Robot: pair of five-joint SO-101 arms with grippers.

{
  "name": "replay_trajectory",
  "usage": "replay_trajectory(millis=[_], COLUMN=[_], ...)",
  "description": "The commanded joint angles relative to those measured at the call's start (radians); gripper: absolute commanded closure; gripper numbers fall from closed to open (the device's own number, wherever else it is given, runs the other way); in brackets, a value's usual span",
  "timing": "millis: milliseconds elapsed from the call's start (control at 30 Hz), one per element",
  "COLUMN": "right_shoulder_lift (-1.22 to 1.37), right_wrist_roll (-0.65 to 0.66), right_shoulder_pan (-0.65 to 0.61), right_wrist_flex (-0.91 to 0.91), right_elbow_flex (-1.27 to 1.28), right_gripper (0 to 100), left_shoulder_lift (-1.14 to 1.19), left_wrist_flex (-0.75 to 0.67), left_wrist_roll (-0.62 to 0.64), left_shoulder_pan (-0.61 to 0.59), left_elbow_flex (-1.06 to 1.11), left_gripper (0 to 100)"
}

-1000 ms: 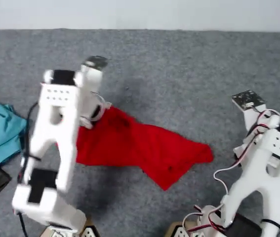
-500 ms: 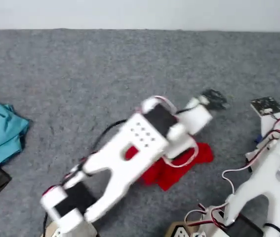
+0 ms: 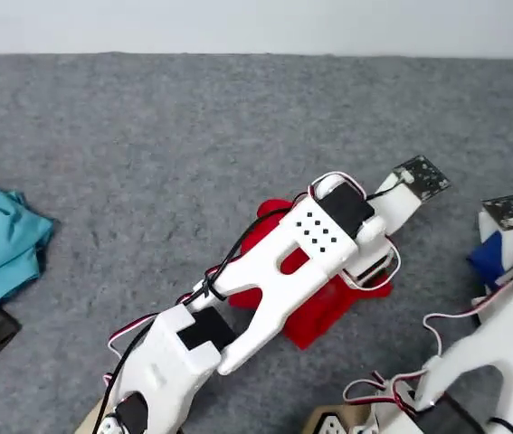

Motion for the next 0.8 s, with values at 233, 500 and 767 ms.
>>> replay_trajectory(millis=[233, 500, 767], right_shoulder_lift=[-0.054, -0.205, -0.26], right_wrist_roll=[0.006, -0.207, -0.333], right_shoulder_pan=[-0.153, -0.631, -1.102], right_wrist_flex=[0.105, 0.124, 0.047], right_elbow_flex=[0.032, 0.015, 0.025], right_gripper=[63.7, 64.9, 97.5], left_shoulder_lift=[-0.044, -0.315, -0.594], left_wrist_flex=[0.028, 0.028, 0.026], left_wrist_roll=[0.069, -0.058, -0.184], left_shoulder_pan=[-0.153, -0.35, -0.551], left_elbow_flex=[-0.097, 0.326, 0.791], left_gripper=[79, 85, 94])
